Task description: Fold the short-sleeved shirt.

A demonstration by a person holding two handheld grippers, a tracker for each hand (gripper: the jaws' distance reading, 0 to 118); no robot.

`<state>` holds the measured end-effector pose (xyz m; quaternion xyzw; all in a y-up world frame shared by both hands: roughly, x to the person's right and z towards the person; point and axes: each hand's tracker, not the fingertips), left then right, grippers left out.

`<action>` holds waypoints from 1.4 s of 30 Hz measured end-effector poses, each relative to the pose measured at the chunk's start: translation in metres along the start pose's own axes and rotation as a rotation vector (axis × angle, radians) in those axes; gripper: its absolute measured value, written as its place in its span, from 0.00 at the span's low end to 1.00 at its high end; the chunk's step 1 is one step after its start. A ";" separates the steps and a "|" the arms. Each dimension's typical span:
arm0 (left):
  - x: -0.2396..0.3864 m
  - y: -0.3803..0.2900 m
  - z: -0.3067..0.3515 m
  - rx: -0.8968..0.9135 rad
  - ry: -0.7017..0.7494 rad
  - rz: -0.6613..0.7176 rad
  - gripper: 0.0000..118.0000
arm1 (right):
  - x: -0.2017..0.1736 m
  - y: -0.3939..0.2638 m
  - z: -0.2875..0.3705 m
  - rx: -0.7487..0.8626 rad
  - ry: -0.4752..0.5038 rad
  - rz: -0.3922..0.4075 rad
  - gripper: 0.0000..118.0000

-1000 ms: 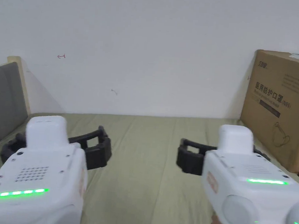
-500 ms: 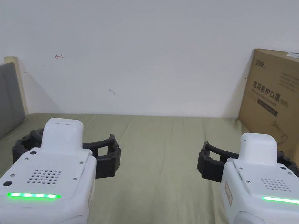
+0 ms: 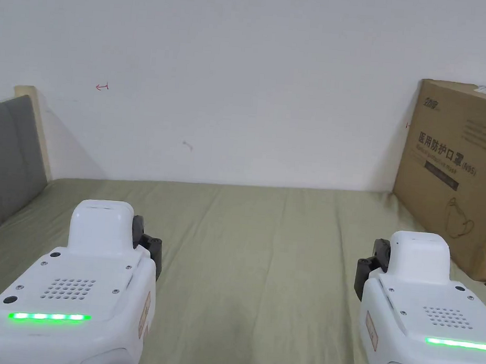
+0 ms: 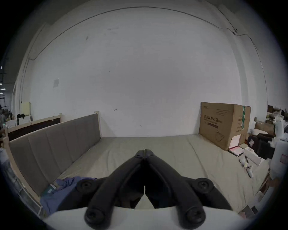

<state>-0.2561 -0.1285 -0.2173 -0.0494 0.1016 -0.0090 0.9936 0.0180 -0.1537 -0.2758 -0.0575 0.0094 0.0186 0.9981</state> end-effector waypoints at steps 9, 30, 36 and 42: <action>-0.036 0.003 0.014 -0.006 0.123 -0.025 0.00 | -0.041 0.013 -0.004 0.010 0.169 0.024 0.00; -0.167 -0.082 -0.014 -0.380 0.384 0.143 0.96 | -0.160 -0.030 -0.023 -0.166 0.486 0.151 0.00; -0.192 -0.162 -0.065 -0.617 0.341 0.219 1.00 | -0.164 -0.058 -0.053 -0.281 0.458 0.153 0.00; -0.212 -0.228 -0.119 -0.775 0.332 0.324 0.98 | -0.171 -0.087 -0.079 -0.378 0.436 0.196 0.00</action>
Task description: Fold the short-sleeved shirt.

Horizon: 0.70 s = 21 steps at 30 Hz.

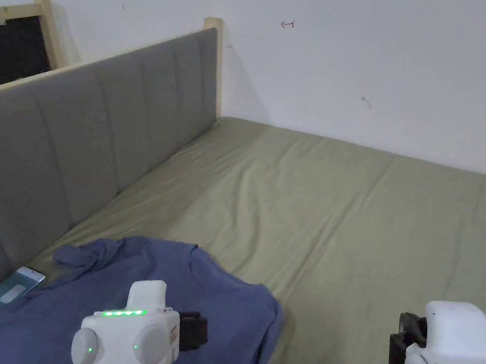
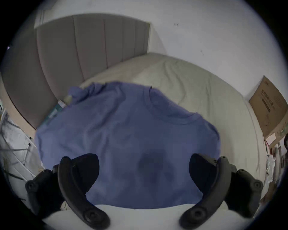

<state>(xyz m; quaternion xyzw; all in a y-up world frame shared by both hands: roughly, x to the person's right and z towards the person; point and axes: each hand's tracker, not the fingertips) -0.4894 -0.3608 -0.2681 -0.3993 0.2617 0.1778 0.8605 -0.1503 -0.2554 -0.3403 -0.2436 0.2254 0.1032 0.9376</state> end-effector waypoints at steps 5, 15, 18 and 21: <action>0.004 -0.003 -0.057 -0.149 0.053 -0.111 0.81 | 0.001 -0.010 -0.025 -0.084 0.005 -0.004 0.00; 0.000 0.011 -0.046 -0.134 0.156 -0.044 0.00 | 0.000 -0.021 -0.030 -0.125 0.040 -0.012 0.00; -0.008 0.015 -0.046 -0.158 0.048 0.051 0.00 | 0.004 -0.022 -0.026 -0.123 0.035 -0.008 0.00; -0.012 0.019 -0.035 -0.142 0.021 0.049 0.00 | 0.014 -0.024 -0.024 -0.124 0.025 -0.051 0.00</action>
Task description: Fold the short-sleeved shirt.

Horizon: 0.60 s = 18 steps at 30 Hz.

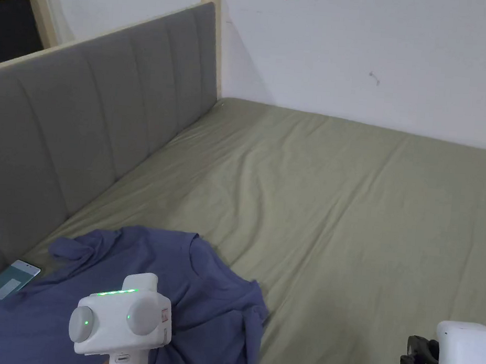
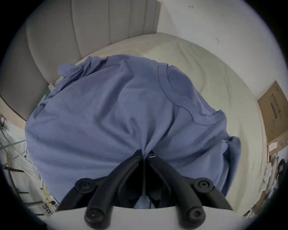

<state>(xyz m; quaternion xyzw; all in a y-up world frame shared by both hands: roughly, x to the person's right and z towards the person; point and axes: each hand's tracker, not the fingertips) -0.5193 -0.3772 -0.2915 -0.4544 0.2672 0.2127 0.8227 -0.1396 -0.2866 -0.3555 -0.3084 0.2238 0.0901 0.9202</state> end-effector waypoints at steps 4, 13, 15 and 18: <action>0.009 0.015 0.016 -0.001 -0.125 0.096 0.00 | 0.016 0.000 0.009 0.009 -0.014 -0.049 0.00; 0.174 0.021 0.078 0.048 -0.382 -0.206 0.00 | 0.084 0.001 0.052 0.094 -0.129 -0.200 0.00; 0.224 0.009 0.099 0.040 -0.503 -0.273 0.00 | 0.103 -0.001 0.068 0.124 -0.177 -0.229 0.00; 0.300 -0.021 0.136 0.021 -0.698 -0.393 0.00 | 0.135 -0.004 0.096 0.161 -0.258 -0.250 0.00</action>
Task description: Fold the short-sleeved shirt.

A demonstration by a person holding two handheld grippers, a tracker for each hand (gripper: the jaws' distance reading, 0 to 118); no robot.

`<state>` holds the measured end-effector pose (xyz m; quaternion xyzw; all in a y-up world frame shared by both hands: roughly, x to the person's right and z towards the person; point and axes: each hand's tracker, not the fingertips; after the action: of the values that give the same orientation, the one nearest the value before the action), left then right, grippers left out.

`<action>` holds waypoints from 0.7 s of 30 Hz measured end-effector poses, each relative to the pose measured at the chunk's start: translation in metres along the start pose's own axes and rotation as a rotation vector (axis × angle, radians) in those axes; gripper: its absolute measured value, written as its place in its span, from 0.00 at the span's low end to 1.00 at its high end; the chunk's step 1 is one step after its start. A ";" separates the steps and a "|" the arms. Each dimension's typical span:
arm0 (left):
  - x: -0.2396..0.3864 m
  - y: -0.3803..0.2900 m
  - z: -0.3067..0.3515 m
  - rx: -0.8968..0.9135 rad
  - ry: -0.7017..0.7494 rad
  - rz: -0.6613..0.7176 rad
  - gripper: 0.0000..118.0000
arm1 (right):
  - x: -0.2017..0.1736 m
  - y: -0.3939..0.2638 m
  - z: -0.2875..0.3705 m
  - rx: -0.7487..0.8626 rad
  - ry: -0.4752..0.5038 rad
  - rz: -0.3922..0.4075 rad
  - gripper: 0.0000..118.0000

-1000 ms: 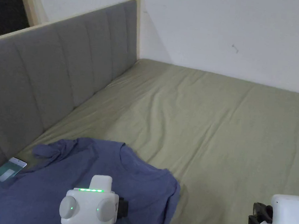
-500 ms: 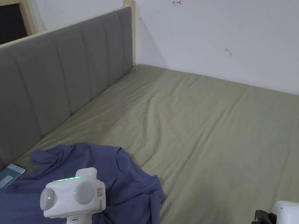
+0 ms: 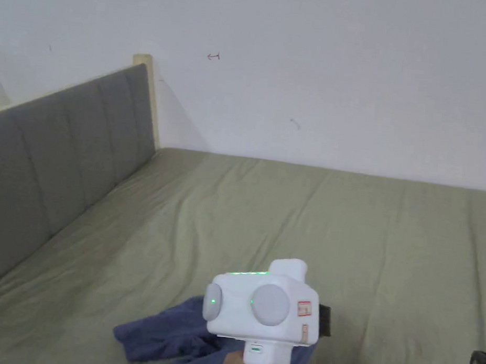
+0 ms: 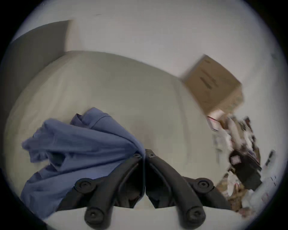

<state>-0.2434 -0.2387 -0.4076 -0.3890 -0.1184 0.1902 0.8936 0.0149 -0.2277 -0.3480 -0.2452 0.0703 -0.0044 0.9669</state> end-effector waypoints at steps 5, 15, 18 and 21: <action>0.115 -0.017 -0.024 -0.076 -0.319 -0.106 0.00 | 0.064 0.010 0.029 0.054 -0.150 -0.077 0.00; 0.141 -0.061 -0.084 -0.230 -0.233 -0.141 0.40 | 0.123 -0.003 0.053 0.031 -0.267 -0.131 0.00; 0.129 -0.060 -0.081 -0.231 -0.195 -0.147 1.00 | 0.122 -0.006 0.048 0.008 -0.262 -0.128 0.00; 0.115 -0.052 -0.068 -0.194 -0.109 -0.187 0.98 | 0.115 -0.006 0.042 -0.003 -0.243 -0.122 0.00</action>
<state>-0.1028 -0.2660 -0.4078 -0.4500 -0.2202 0.1146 0.8578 0.1345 -0.2176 -0.3237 -0.2491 -0.0622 -0.0336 0.9659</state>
